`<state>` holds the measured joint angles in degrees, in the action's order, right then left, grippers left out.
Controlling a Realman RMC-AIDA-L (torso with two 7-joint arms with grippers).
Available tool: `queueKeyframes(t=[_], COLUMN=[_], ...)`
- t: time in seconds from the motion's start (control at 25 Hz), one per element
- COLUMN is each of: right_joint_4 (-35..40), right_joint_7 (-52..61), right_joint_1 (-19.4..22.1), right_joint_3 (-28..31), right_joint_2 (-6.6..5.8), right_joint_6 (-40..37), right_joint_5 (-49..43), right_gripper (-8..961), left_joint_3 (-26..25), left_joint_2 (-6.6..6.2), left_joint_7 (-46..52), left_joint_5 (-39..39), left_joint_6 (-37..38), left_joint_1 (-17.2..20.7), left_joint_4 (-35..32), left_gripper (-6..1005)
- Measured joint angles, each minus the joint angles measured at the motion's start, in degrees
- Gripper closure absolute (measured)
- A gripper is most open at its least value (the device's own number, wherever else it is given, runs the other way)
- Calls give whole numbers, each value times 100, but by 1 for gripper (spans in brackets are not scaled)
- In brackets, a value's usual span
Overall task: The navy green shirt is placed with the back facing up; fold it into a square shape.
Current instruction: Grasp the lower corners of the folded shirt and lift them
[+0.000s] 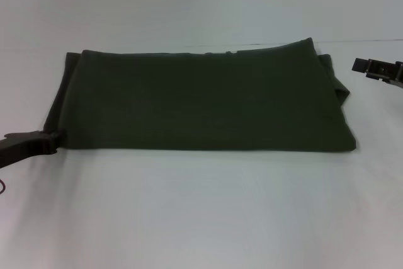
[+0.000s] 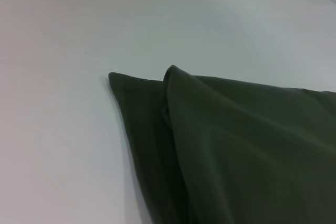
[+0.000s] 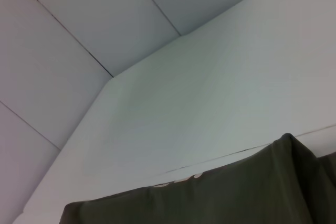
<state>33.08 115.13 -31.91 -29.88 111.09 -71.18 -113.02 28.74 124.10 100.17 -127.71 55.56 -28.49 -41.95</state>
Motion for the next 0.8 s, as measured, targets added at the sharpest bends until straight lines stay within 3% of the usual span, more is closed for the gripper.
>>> queueKeyframes(t=[0.2,0.8], right_joint_4=[-26,-50], right_joint_7=[8,569], right_joint_1=[0,-22], right_joint_3=[-45,-99], right_joint_2=[-13,-97], right_joint_6=[31,-112], right_joint_5=[-79,-1187], right_gripper=[343,343], left_joint_3=[-7,1], left_joint_2=[-7,-5], left_joint_7=[17,236], left_joint_5=[0,-91], left_joint_6=[-13,233], left_joint_1=[-8,4], left_joint_4=[0,-155], left_gripper=[911,999])
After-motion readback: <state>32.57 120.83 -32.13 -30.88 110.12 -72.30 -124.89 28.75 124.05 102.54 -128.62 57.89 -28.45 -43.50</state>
